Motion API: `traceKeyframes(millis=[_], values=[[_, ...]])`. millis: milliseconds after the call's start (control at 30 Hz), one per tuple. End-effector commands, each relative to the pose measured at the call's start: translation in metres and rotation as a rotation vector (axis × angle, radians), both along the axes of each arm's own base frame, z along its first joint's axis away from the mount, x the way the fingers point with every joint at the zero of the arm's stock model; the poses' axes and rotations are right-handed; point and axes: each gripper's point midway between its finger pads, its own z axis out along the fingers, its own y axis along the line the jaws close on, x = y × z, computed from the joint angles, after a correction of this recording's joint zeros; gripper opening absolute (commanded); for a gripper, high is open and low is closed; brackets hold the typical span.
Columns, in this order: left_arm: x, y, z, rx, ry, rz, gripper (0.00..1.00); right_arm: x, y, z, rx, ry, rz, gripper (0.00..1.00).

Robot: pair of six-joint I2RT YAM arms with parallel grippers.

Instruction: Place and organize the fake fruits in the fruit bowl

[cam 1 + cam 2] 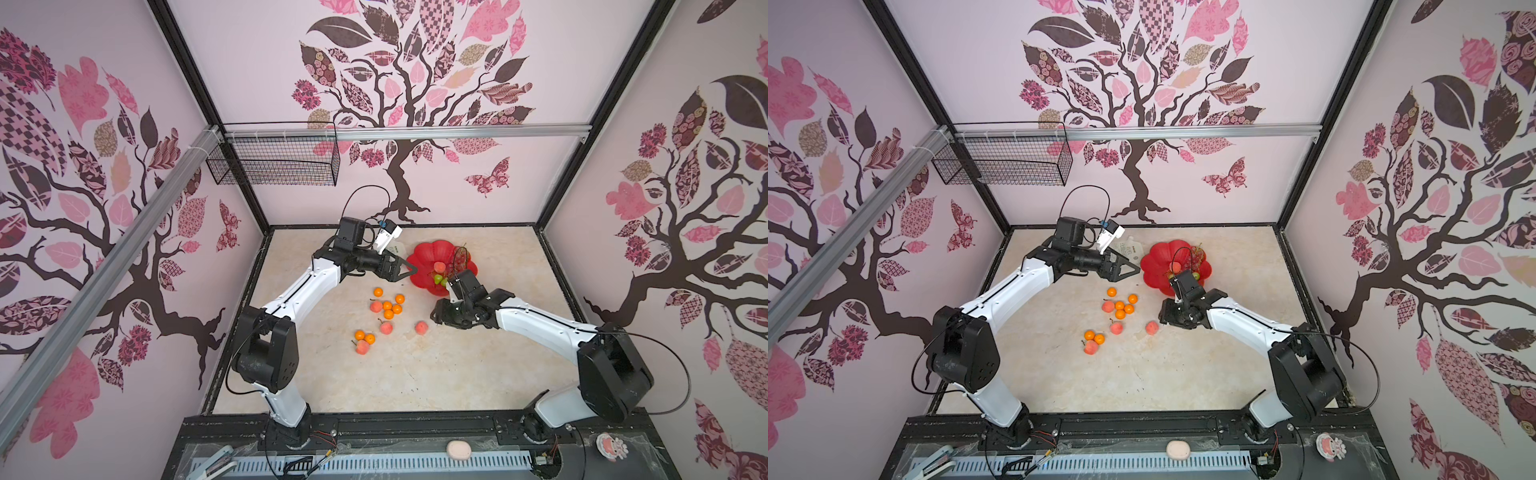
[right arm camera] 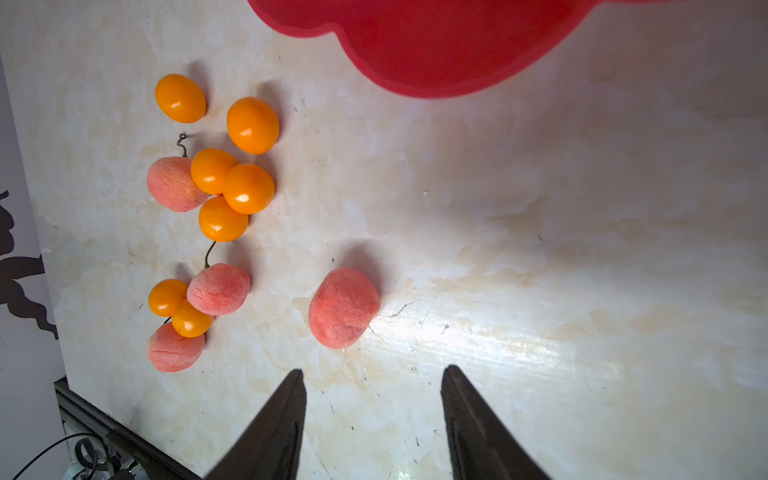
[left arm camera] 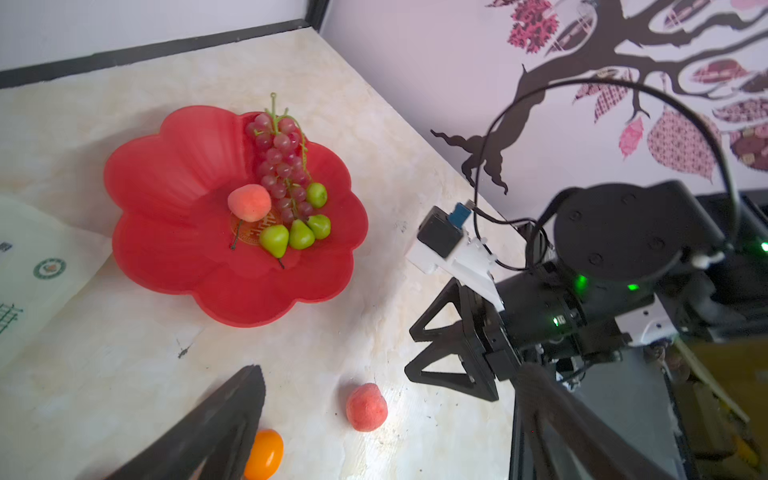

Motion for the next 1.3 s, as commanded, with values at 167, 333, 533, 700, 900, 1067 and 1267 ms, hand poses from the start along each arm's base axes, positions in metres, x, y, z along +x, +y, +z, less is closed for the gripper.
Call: traceKeyframes(millis=[167, 333, 533, 700, 900, 1067, 1267], values=[[-0.089, 0.003, -0.014, 0.009, -0.330, -0.423, 0.99, -0.008, 0.027, 0.008, 0.083, 0.001, 0.042, 0.56], [-0.100, 0.000, -0.027, 0.028, -0.314, -0.475, 0.99, -0.008, 0.033, -0.003, 0.056, 0.024, 0.052, 0.56], [-0.111, -0.001, -0.061, 0.174, -0.339, -0.535, 0.98, -0.006, 0.034, -0.015, -0.014, 0.051, 0.061, 0.57], [-0.110, -0.001, -0.062, 0.179, -0.345, -0.535, 0.98, -0.006, 0.038, -0.026, -0.049, 0.073, 0.080, 0.57], [-0.105, 0.002, -0.074, 0.224, -0.324, -0.523, 0.98, -0.001, 0.036, -0.036, -0.106, 0.085, 0.082, 0.57], [-0.103, 0.003, -0.075, 0.236, -0.326, -0.516, 0.98, 0.001, 0.039, -0.043, -0.117, 0.102, 0.096, 0.58], [-0.102, 0.004, -0.079, 0.249, -0.323, -0.513, 0.98, 0.003, 0.044, -0.051, -0.126, 0.107, 0.109, 0.57]])
